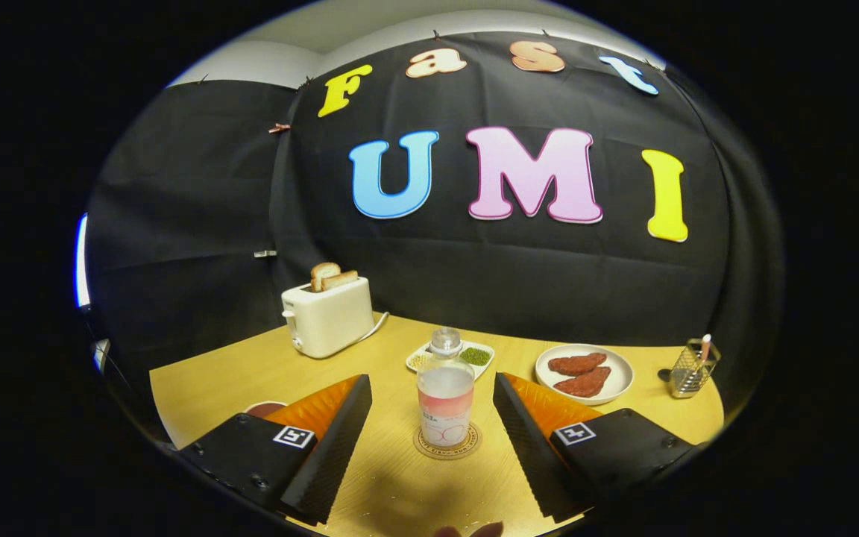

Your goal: Take the bottle from table, then pour the juice into the cup, finally place the bottle on the coaster

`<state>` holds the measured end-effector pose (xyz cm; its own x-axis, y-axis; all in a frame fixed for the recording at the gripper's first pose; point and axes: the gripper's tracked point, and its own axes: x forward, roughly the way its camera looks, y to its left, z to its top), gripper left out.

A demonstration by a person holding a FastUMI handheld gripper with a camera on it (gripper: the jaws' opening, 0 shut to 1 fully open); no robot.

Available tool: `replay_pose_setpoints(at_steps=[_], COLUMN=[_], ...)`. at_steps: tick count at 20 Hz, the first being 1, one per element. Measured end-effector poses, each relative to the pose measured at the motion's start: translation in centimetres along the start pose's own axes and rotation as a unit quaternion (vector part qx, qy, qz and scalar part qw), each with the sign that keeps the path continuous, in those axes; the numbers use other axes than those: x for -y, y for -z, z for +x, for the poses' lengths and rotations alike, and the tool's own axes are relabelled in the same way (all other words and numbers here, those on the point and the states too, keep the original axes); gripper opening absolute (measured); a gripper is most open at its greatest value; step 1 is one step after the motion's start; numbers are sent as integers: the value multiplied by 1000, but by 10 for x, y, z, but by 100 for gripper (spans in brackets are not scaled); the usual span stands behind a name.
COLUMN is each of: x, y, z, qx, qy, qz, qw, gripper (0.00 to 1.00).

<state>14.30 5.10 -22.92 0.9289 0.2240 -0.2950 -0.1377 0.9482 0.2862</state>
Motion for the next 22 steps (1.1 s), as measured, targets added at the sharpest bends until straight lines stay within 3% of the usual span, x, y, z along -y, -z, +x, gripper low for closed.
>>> replay_pose_setpoints(at_steps=[9, 22], x=[8, 31], y=[-86, -123], z=[-88, -171], qx=[39, 71], qy=[28, 72], qz=[-34, -40], qw=[998, 994], gripper=[99, 97])
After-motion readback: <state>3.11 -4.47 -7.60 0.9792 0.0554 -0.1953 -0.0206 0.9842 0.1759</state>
